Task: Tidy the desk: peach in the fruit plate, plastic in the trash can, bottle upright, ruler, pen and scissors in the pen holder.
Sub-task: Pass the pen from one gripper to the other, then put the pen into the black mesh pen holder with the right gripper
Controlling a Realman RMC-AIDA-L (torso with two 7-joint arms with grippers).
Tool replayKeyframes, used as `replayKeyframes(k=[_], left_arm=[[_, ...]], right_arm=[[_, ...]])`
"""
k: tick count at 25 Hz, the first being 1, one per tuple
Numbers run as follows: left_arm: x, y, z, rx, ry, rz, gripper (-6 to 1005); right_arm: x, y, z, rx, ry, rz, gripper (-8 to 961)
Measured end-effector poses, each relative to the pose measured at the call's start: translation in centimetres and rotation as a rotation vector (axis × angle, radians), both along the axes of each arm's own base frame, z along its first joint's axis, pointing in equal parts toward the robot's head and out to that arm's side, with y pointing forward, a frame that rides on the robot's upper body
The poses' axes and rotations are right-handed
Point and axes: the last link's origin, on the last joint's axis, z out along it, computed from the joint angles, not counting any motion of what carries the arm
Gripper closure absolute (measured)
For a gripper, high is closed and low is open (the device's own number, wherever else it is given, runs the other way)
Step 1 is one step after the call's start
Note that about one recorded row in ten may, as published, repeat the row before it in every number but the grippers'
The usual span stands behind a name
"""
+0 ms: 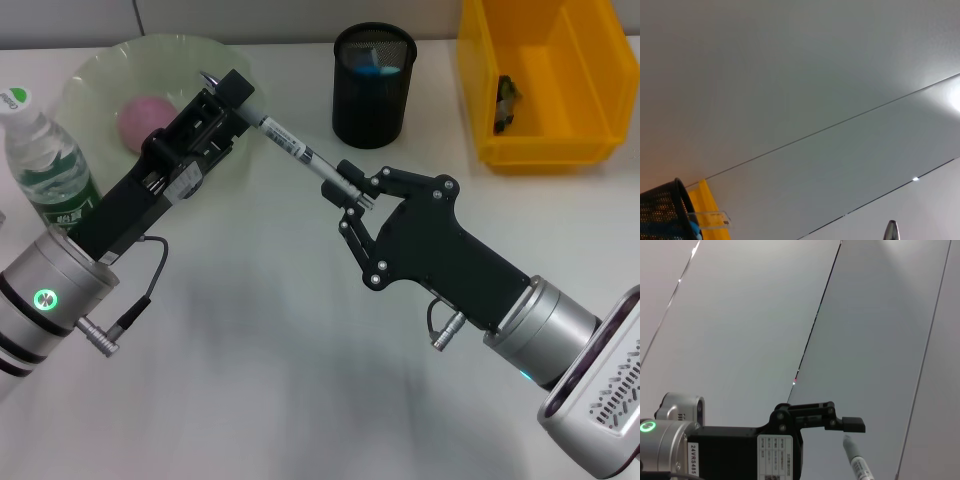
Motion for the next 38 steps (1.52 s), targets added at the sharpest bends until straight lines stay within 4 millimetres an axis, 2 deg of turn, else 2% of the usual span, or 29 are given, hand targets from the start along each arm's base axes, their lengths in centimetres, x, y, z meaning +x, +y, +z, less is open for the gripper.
replayKeyframes(k=[13,20,27,31,38], left_arm=[[-0.1,0.2,0.4,0.021,0.029,-0.024,219],[-0.8,0.2,1.2,0.089,0.110,-0.056,220],[-1.1,0.3,1.3,0.145,0.208,-0.101,221],[-1.0,0.2,1.5,0.235,0.370,-0.233,222],[-1.3,-0.4,1.6,0.368,0.523,-0.347,221]], right_arm=[[0.0,0.3,0.0,0.007,-0.002,-0.010,810],[-0.1,0.7,0.1,0.006,0.012,-0.022,808],[0.1,1.0,0.8,-0.019,0.074,-0.051,807],[0.6,1.4,1.2,-0.077,0.113,-0.083,806],[1.7,2.0,2.0,-0.167,0.163,-0.133,804]])
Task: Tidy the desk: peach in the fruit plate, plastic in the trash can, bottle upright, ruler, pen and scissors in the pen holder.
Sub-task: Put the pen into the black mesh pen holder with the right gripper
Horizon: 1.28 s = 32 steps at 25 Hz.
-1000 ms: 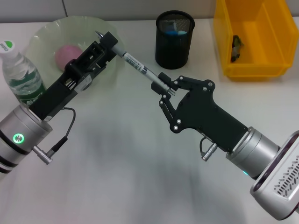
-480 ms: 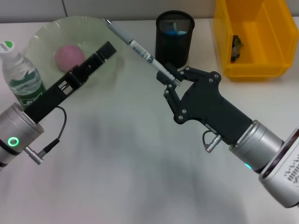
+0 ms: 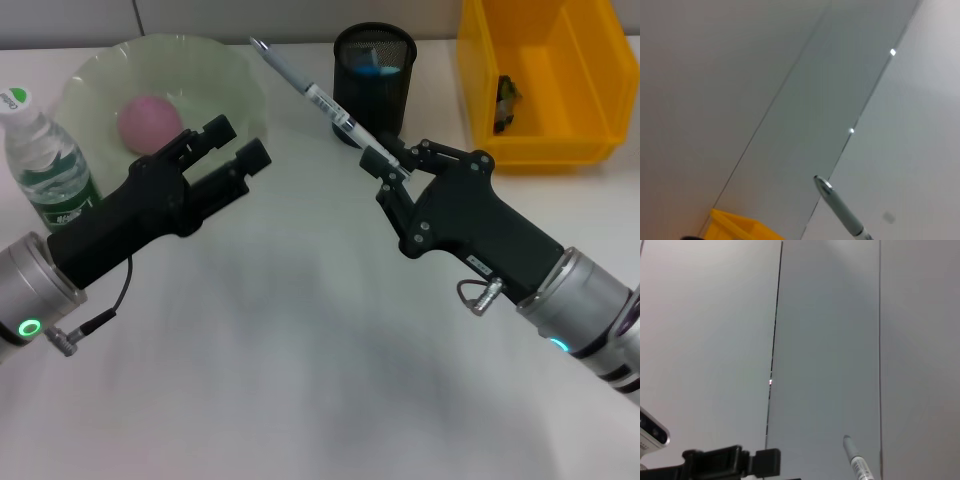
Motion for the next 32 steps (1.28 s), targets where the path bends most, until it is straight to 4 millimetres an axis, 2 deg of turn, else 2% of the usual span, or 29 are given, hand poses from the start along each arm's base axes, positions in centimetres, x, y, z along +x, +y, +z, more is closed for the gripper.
replayKeyframes(k=[15,23,32], left_arm=[[-1.1,-0.2,-0.9,0.176,0.327,-0.182,226],[-1.3,-0.2,-1.0,0.204,0.345,-0.182,226],[-1.4,-0.4,-1.4,0.190,0.343,-0.166,226]], right_arm=[[3.2,-0.8,2.9,-0.230,0.076,-0.037,801],[5.2,-0.8,4.7,-0.314,0.076,-0.099,799],[6.0,-1.0,5.2,-0.289,0.058,-0.124,797]])
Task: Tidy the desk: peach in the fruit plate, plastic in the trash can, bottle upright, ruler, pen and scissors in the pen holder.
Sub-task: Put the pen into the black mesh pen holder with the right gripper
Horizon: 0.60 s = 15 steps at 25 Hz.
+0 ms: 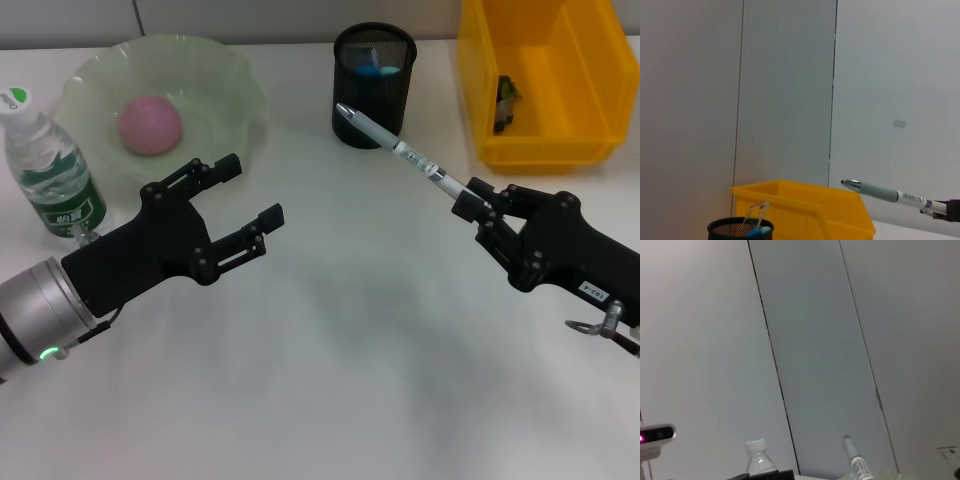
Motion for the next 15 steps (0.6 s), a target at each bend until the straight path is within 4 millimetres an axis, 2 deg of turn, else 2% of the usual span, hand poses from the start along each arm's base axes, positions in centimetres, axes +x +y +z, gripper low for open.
replayKeyframes(k=[15], left_arm=[[0.2,0.2,-0.1,0.008,0.003,-0.007,226]], right_arm=[[2.2,1.3,2.3,0.181,0.034,-0.178,793]])
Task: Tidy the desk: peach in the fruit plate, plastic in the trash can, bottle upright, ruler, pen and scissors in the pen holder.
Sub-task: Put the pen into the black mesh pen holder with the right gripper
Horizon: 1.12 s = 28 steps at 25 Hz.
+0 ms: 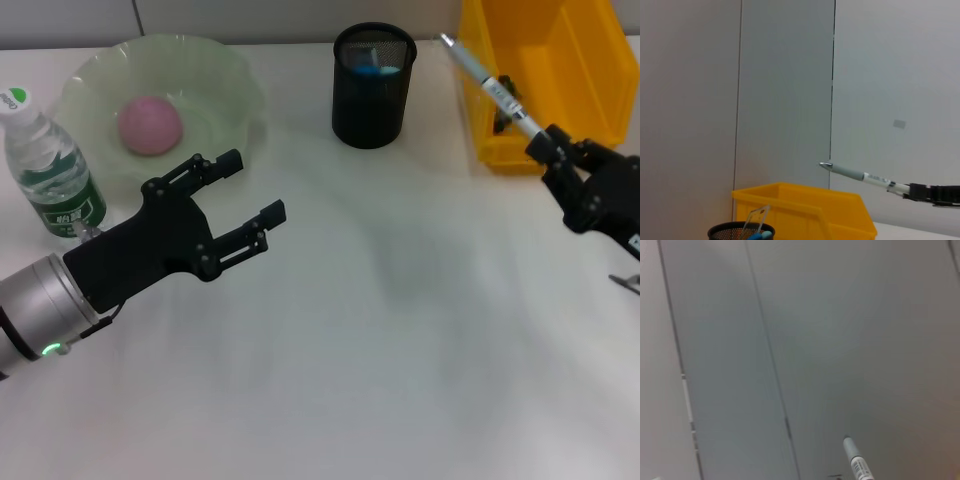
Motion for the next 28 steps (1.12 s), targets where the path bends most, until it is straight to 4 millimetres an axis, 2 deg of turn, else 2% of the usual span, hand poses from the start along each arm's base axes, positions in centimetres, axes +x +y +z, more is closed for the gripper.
replayKeyframes(k=[6,12,21,28], left_arm=[[0.2,0.1,-0.1,0.009,0.003,-0.008,226],[0.2,0.2,-0.1,0.013,-0.002,-0.006,226],[0.2,0.2,-0.1,0.025,-0.015,0.009,226],[0.0,-0.1,-0.3,0.017,-0.013,0.013,226]], right_arm=[[0.0,2.5,0.4,0.025,-0.052,-0.042,792],[-0.9,5.3,1.3,-0.001,-0.097,-0.039,791],[-2.6,8.9,3.6,-0.228,-0.196,-0.058,789],[-5.0,10.7,5.4,-0.349,-0.294,-0.083,787]])
